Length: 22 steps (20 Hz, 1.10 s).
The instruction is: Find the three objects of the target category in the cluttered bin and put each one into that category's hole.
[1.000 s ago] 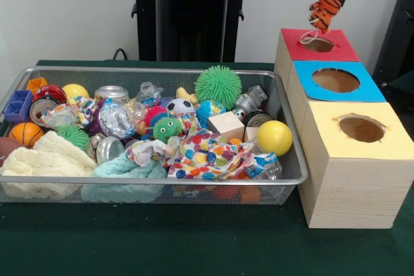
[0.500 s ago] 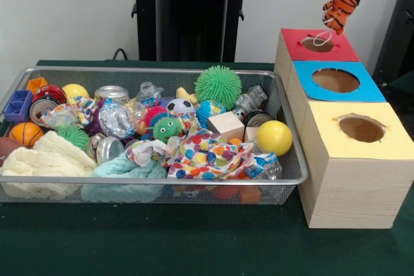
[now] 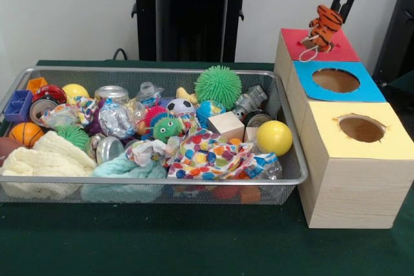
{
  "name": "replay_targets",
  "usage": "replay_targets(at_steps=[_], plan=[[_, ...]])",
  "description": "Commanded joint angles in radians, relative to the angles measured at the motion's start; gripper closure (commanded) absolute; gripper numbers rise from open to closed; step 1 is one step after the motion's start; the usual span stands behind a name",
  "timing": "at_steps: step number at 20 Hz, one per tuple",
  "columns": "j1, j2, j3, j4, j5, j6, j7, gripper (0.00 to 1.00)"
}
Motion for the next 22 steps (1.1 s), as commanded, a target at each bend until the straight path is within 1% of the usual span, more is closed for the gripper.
replay_targets(at_steps=[1,5,9,17,19,22], plan=[[-0.043,0.051,0.080,0.061,0.014,-0.072,0.166,1.00],[-0.027,0.049,0.075,0.065,0.023,-0.060,0.183,1.00],[-0.003,0.038,0.073,0.085,0.038,-0.052,0.210,1.00],[0.067,0.012,0.053,0.130,0.080,-0.027,0.270,1.00],[0.079,0.012,0.049,0.140,0.091,-0.029,0.274,1.00],[0.066,0.021,0.056,0.145,0.102,-0.045,0.252,1.00]])
